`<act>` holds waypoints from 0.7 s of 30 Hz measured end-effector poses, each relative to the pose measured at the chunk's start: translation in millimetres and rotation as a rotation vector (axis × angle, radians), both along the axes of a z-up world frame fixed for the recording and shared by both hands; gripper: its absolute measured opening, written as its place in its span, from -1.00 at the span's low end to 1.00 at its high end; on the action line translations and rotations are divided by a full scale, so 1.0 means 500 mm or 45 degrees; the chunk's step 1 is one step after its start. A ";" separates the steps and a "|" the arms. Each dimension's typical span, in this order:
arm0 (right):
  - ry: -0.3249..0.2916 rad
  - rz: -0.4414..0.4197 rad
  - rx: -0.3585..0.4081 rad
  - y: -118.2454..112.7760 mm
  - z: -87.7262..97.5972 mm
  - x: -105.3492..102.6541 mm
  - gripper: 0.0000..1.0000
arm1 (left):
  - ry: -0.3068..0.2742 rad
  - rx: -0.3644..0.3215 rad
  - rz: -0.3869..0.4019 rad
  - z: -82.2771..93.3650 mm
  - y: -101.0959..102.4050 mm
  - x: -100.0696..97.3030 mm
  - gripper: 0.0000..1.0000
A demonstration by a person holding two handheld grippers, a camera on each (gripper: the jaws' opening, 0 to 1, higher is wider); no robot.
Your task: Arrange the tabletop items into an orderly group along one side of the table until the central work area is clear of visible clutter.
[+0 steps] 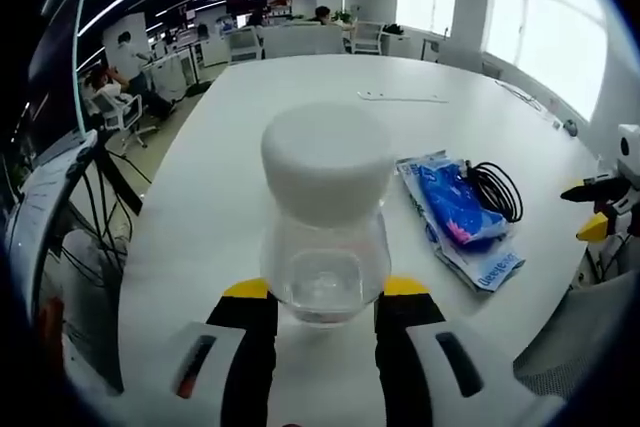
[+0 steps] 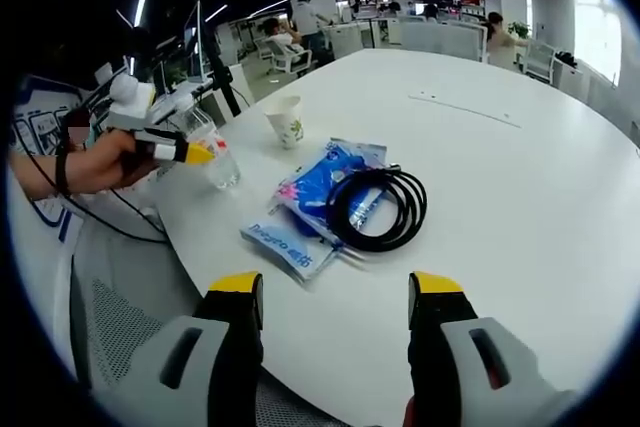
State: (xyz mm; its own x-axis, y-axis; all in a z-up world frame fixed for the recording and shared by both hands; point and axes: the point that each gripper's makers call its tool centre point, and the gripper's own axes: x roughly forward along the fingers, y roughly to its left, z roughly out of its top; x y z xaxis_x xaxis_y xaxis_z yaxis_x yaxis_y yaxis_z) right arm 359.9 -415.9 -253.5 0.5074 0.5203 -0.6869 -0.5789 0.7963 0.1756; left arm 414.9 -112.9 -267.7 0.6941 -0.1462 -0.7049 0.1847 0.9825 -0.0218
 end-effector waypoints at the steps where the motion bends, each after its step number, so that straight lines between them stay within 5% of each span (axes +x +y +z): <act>1: 0.001 -0.001 0.000 0.000 0.000 -0.001 0.15 | 0.000 0.000 0.007 0.000 0.004 0.004 -0.26; 21: 0.047 -0.040 -0.023 -0.012 -0.013 -0.023 0.16 | -0.023 -0.037 0.141 0.008 0.043 0.108 -0.26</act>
State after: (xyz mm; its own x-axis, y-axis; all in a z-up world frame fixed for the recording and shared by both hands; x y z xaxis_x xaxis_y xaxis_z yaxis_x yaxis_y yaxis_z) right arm 348.3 -422.0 -259.9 0.4974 0.4921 -0.7145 -0.5470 0.8171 0.1820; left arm 469.1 -91.3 -263.8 0.7197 -0.0878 -0.6887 0.0755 0.9960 -0.0482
